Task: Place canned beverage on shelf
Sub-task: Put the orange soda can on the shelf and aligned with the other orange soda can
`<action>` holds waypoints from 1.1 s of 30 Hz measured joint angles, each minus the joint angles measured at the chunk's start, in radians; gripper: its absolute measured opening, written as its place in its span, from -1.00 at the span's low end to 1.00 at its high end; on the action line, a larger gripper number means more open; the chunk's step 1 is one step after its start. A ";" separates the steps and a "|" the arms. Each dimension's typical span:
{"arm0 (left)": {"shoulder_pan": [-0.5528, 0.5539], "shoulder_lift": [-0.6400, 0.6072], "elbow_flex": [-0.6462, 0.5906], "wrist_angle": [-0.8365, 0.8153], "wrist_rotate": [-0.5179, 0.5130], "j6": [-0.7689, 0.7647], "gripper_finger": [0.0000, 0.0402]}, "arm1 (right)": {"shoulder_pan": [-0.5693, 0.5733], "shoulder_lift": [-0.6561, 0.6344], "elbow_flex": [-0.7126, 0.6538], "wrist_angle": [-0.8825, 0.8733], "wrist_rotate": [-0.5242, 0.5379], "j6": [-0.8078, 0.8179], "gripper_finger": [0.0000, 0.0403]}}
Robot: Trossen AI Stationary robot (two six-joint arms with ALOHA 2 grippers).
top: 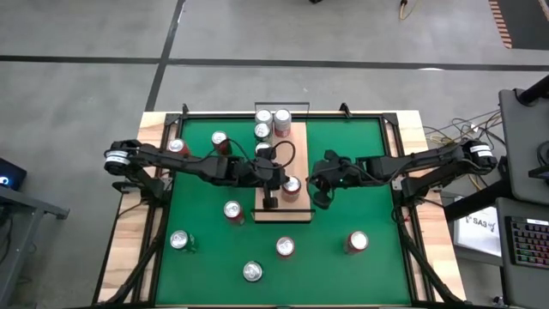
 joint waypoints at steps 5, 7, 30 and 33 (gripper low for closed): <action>-0.012 -0.003 0.046 -0.020 0.026 0.015 -1.00 | -0.006 0.000 0.000 0.013 0.049 -0.010 -0.95; -0.016 -0.003 0.056 -0.056 0.050 0.025 -1.00 | -0.007 0.000 0.000 0.029 0.049 -0.018 -0.95; -0.052 -0.002 0.003 -0.075 0.147 -0.060 -1.00 | -0.090 0.100 0.000 0.335 0.075 -0.191 -0.96; -0.049 -0.002 0.003 -0.063 0.134 -0.060 -1.00 | -0.092 0.120 0.000 0.336 0.049 -0.201 -0.96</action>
